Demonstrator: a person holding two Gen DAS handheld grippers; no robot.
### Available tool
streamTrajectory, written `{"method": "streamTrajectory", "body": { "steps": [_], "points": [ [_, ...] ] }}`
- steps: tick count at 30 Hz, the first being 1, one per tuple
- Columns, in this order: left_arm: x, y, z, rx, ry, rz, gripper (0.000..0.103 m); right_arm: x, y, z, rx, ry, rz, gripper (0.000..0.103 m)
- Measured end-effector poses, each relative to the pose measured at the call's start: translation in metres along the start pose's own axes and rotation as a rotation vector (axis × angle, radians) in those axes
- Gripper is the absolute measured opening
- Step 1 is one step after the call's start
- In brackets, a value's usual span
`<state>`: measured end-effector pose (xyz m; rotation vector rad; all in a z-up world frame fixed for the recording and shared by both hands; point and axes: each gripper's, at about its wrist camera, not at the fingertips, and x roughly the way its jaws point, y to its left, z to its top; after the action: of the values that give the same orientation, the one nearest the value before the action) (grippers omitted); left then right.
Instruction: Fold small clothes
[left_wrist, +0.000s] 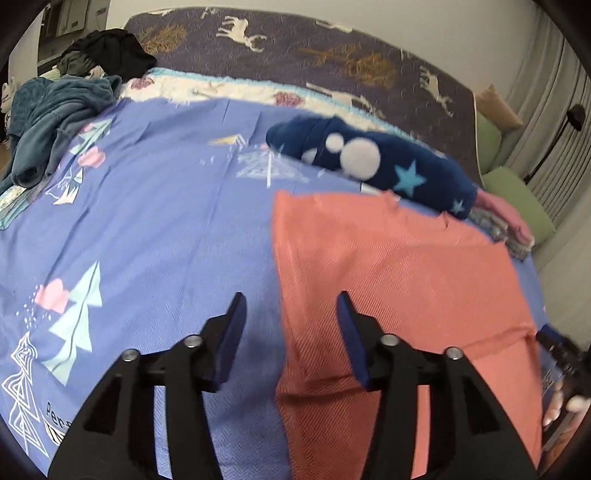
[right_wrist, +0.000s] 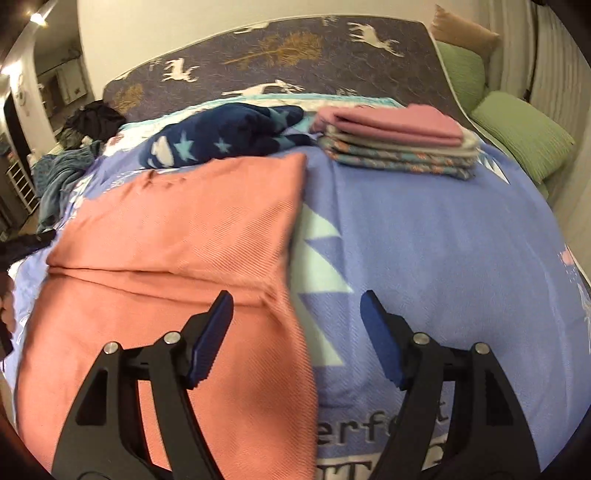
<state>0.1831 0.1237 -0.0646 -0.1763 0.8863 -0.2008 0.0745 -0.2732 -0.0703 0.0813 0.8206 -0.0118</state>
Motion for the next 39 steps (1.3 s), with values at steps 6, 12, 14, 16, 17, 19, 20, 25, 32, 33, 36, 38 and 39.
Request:
{"method": "streamTrajectory", "body": {
  "steps": [6,12,14,16,17,19,20,25,32,33,36,38,39],
  "points": [
    [0.018,-0.005,-0.020,0.096,0.017,0.094,0.067,0.035,0.000,0.001,0.031,0.088,-0.025,0.071],
    [0.006,0.001,-0.023,0.083,0.002,0.071,0.067,0.025,-0.038,-0.004,0.177,0.067,-0.081,0.068],
    [0.003,-0.001,-0.024,0.082,0.000,0.062,0.067,0.023,-0.034,-0.005,0.165,0.063,-0.092,0.068],
    [0.005,-0.004,-0.024,0.086,0.005,0.059,0.068,0.020,-0.027,-0.003,0.159,0.064,-0.091,0.068],
    [0.007,-0.005,-0.024,0.089,0.009,0.062,0.068,0.020,-0.026,-0.003,0.161,0.061,-0.075,0.068],
    [0.012,-0.006,-0.024,0.084,0.015,0.070,0.068,0.020,-0.017,0.000,0.130,0.037,-0.016,0.067],
    [0.013,-0.007,-0.023,0.084,0.015,0.076,0.068,0.022,-0.013,0.001,0.106,0.032,-0.018,0.067],
    [0.011,-0.007,-0.025,0.091,0.006,0.094,0.073,0.033,-0.043,-0.001,0.243,0.064,-0.048,0.059],
    [-0.006,0.007,-0.027,0.061,-0.033,0.105,0.074,0.022,-0.042,-0.003,0.241,0.069,-0.034,0.059],
    [-0.010,0.006,-0.025,0.068,-0.045,0.103,0.074,0.019,-0.042,-0.002,0.245,0.072,-0.021,0.059],
    [-0.015,0.000,-0.011,0.086,-0.080,0.076,0.074,0.000,-0.037,0.012,0.238,0.024,0.030,0.058],
    [-0.010,-0.008,0.002,0.109,-0.088,0.082,0.073,-0.005,-0.028,0.028,0.201,-0.019,0.055,0.058],
    [-0.005,-0.013,0.009,0.122,-0.085,0.091,0.073,-0.002,-0.023,0.040,0.177,-0.029,0.065,0.058]
  ]
}}
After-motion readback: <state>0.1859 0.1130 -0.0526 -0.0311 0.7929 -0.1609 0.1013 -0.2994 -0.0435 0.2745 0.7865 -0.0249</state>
